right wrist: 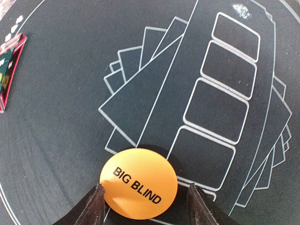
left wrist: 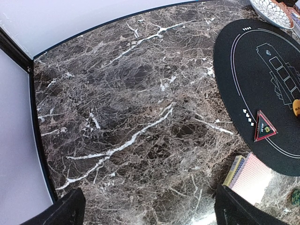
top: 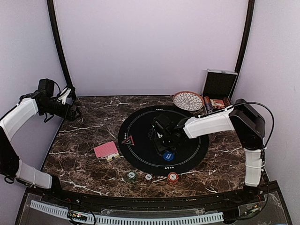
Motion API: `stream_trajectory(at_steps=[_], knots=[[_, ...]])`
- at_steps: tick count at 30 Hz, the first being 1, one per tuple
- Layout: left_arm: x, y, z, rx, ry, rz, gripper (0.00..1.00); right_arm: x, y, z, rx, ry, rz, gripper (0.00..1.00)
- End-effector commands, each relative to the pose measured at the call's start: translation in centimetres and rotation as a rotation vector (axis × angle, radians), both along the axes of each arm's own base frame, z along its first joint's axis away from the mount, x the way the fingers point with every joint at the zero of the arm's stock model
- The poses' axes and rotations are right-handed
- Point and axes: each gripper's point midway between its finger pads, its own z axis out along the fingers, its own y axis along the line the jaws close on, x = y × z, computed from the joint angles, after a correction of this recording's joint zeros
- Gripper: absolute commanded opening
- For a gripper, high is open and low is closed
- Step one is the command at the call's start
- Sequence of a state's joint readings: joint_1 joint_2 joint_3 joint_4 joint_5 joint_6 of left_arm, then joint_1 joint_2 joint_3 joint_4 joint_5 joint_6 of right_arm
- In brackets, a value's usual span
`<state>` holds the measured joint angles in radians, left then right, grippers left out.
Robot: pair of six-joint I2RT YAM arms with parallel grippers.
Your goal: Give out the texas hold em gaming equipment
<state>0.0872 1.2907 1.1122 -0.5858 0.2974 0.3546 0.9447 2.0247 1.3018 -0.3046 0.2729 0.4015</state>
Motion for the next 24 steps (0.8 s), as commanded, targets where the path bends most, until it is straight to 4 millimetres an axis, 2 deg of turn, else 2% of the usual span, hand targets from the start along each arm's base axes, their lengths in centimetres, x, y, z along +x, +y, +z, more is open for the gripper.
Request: stream_trajectory(at_steps=[1, 11, 18, 20, 24], knots=[[-0.6, 0.0, 1.1, -0.002, -0.011, 0.004, 0.99, 1.1, -2.2, -2.0, -0.122, -0.028, -0.037, 0.59], [-0.7, -0.1, 1.1, -0.004, -0.011, 0.005, 0.99, 2.2, -3.0, -1.7, -0.132, -0.049, -0.063, 0.56], [-0.6, 0.1, 1.1, -0.003, 0.002, 0.013, 0.99, 1.7, -2.5, -1.5, -0.085, -0.031, -0.065, 0.56], [-0.6, 0.1, 1.1, -0.003, 0.002, 0.013, 0.99, 1.5, -2.5, -1.4, -0.073, -0.025, -0.067, 0.58], [-0.7, -0.2, 1.1, -0.011, 0.004, 0.003, 0.99, 1.1, -2.2, -1.7, -0.045, -0.003, -0.068, 0.67]])
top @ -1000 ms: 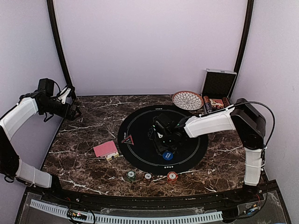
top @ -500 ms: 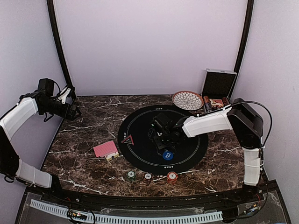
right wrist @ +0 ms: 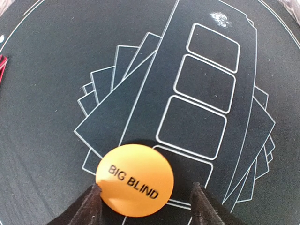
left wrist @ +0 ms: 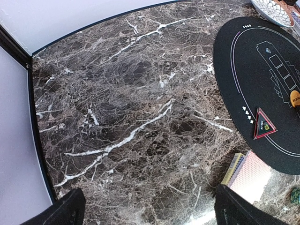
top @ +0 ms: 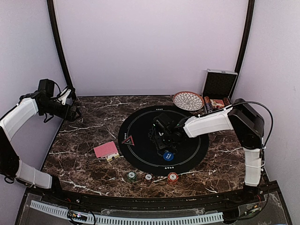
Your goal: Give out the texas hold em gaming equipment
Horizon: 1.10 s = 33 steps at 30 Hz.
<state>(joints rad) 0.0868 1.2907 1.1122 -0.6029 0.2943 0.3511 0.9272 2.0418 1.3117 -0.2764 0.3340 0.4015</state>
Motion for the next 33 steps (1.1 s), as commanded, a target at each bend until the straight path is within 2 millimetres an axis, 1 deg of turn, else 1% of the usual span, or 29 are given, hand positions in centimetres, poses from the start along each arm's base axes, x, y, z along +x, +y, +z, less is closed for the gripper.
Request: stream_trajectory(at_steps=[1, 9, 13, 14, 17, 20, 23, 26, 28, 33], knots=[[-0.4, -0.3, 1.4, -0.011, -0.013, -0.007, 0.99, -0.8, -1.4, -1.9, -0.022, 0.058, -0.021, 0.68], [-0.6, -0.7, 1.6, -0.030, -0.002, -0.022, 0.99, -1.0, -1.3, -2.7, -0.014, 0.077, -0.026, 0.66], [-0.6, -0.7, 1.5, -0.031, 0.003, -0.023, 0.99, -0.9, -1.3, -2.4, -0.017, 0.070, -0.021, 0.65], [-0.6, -0.7, 1.5, -0.032, 0.004, -0.023, 0.99, -0.9, -1.2, -2.1, -0.016, 0.064, -0.019, 0.66], [-0.7, -0.7, 1.4, -0.033, 0.008, -0.025, 0.99, -0.8, -1.4, -1.0, -0.005, 0.045, -0.024, 0.75], [-0.7, -0.7, 1.4, -0.030, 0.007, -0.025, 0.99, -0.7, -1.4, 0.2, 0.014, 0.030, -0.025, 0.77], [-0.7, -0.8, 1.5, -0.037, 0.006, -0.029, 0.99, -0.9, -1.3, 0.9, 0.029, 0.025, -0.021, 0.79], [-0.8, -1.0, 1.6, -0.045, 0.006, -0.034, 0.99, -1.3, -1.1, 0.5, 0.036, 0.039, -0.016, 0.80], [-0.8, -1.0, 1.6, -0.046, 0.006, -0.035, 0.99, -1.6, -1.1, -0.2, 0.029, 0.055, -0.017, 0.80], [-0.9, -1.0, 1.6, -0.046, 0.009, -0.038, 0.99, -2.1, -0.5, -0.7, 0.041, 0.072, -0.002, 0.78]])
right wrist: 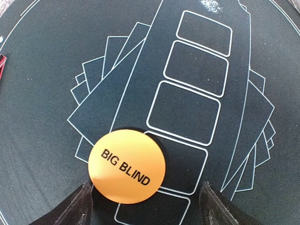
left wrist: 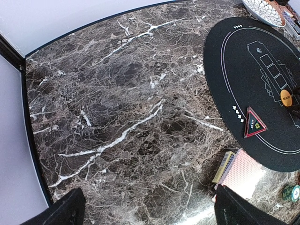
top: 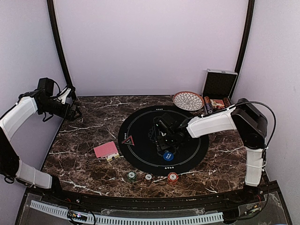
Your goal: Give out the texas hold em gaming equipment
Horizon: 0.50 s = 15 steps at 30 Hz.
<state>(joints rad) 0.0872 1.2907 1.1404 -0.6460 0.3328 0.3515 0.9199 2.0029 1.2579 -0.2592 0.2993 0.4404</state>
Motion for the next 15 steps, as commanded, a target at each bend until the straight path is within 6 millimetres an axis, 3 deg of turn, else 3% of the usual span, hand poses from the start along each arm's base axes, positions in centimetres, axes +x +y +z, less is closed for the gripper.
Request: stream_trajectory(at_steps=[1, 8, 15], knots=[[-0.4, -0.3, 1.0, -0.014, -0.004, -0.013, 0.99, -1.4, 0.3, -0.8, 0.000, 0.043, 0.022, 0.77], [-0.3, -0.3, 1.1, -0.015, -0.006, -0.008, 0.99, -0.6, 0.5, -2.4, -0.040, 0.053, 0.007, 0.68], [-0.4, -0.4, 1.6, -0.015, -0.015, -0.015, 0.99, 0.8, -0.4, -3.5, -0.087, 0.040, -0.024, 0.61]])
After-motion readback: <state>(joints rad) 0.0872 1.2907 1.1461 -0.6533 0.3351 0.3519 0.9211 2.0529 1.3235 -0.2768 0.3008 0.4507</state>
